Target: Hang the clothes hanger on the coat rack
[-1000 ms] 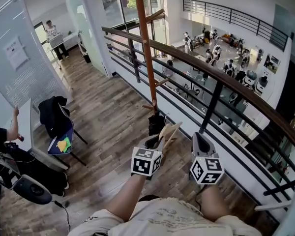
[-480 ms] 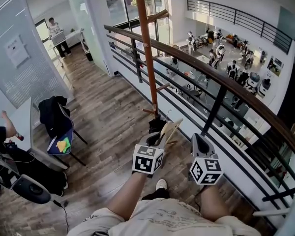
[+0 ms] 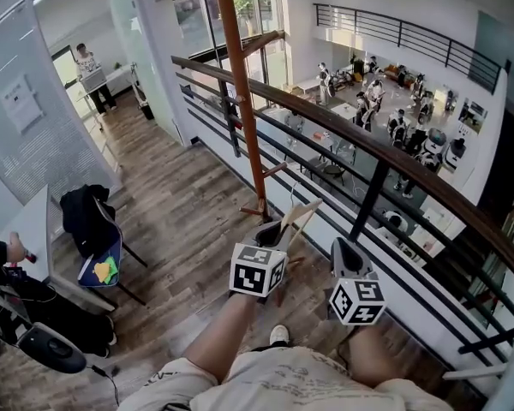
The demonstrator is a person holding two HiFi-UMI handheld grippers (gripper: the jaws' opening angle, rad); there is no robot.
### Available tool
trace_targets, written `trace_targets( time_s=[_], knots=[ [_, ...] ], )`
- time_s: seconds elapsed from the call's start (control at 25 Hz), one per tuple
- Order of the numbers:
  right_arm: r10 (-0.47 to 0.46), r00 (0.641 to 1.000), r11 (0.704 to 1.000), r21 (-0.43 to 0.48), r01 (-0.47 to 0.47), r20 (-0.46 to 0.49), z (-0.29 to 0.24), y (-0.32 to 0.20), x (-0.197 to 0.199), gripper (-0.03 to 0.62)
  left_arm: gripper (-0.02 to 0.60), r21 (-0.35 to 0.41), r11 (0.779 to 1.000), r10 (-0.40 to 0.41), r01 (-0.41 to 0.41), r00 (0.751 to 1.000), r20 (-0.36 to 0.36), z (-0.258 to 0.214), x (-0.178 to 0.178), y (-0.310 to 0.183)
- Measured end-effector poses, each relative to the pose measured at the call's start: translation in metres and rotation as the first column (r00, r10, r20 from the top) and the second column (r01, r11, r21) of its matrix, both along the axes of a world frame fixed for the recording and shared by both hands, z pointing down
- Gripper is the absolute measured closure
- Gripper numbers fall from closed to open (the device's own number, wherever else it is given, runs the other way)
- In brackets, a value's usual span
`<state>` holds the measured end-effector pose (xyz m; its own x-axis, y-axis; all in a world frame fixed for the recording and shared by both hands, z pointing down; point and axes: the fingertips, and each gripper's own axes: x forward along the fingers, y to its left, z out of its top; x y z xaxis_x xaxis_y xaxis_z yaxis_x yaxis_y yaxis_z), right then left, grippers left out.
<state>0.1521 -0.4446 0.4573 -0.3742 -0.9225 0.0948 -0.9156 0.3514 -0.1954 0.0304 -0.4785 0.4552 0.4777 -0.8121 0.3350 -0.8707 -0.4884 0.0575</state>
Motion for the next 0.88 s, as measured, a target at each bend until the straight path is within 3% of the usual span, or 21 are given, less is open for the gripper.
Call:
trace_targets(
  time_s=[0.88],
  knots=[
    [-0.014, 0.999, 1.000, -0.024, 0.014, 0.029, 0.006, -0.019, 0.006, 0.594, 0.526, 0.175, 0.982, -0.058, 0.066, 0.997, -0.048, -0.128, 0.001, -0.086]
  ],
)
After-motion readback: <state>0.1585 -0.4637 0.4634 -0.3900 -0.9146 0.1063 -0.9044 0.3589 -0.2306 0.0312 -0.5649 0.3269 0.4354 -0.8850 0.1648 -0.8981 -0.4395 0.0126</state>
